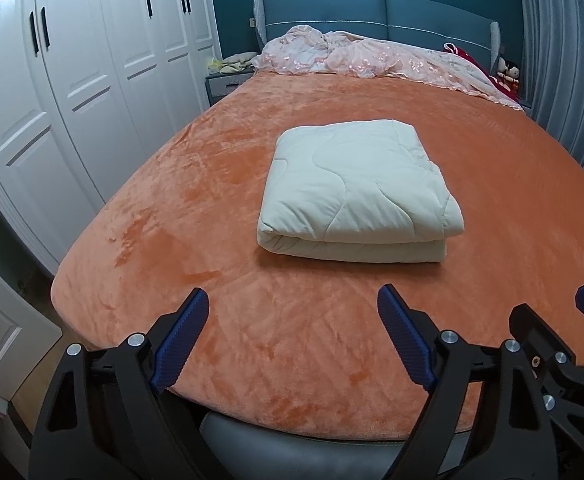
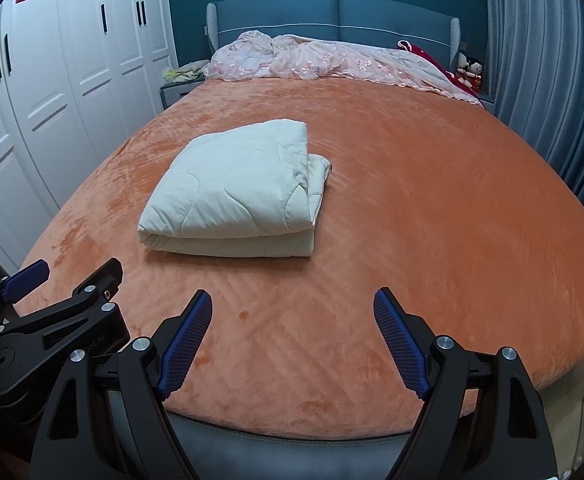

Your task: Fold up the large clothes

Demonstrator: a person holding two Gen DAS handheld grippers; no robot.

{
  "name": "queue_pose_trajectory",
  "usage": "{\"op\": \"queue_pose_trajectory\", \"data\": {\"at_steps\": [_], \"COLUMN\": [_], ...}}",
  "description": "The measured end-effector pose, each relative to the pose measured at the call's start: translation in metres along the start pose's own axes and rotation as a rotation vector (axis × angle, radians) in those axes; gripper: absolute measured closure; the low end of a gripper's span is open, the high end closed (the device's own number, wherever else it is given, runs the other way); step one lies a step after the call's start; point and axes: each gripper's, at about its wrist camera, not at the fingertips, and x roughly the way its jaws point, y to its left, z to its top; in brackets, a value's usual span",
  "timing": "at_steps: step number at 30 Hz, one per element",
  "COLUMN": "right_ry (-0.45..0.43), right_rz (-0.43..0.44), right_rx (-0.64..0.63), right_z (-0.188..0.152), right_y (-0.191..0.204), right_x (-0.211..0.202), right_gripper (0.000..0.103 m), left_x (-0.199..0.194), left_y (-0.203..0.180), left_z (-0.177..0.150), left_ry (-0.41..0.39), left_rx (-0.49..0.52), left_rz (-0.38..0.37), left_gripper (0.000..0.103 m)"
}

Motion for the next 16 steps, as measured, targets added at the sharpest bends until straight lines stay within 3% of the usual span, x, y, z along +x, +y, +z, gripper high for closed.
{"op": "queue_pose_trajectory", "data": {"at_steps": [16], "right_ry": [-0.010], "right_rz": [-0.022], "right_rx": [-0.009], "right_z": [-0.0022], "right_y": [0.0086], "right_x": [-0.0065], "right_gripper": [0.022], "left_x": [-0.0015], "left_y": [0.0017], "left_z": [-0.0005], "left_ry": [-0.008], "left_rx": [0.009], "left_rz": [0.011], "left_gripper": [0.022]}}
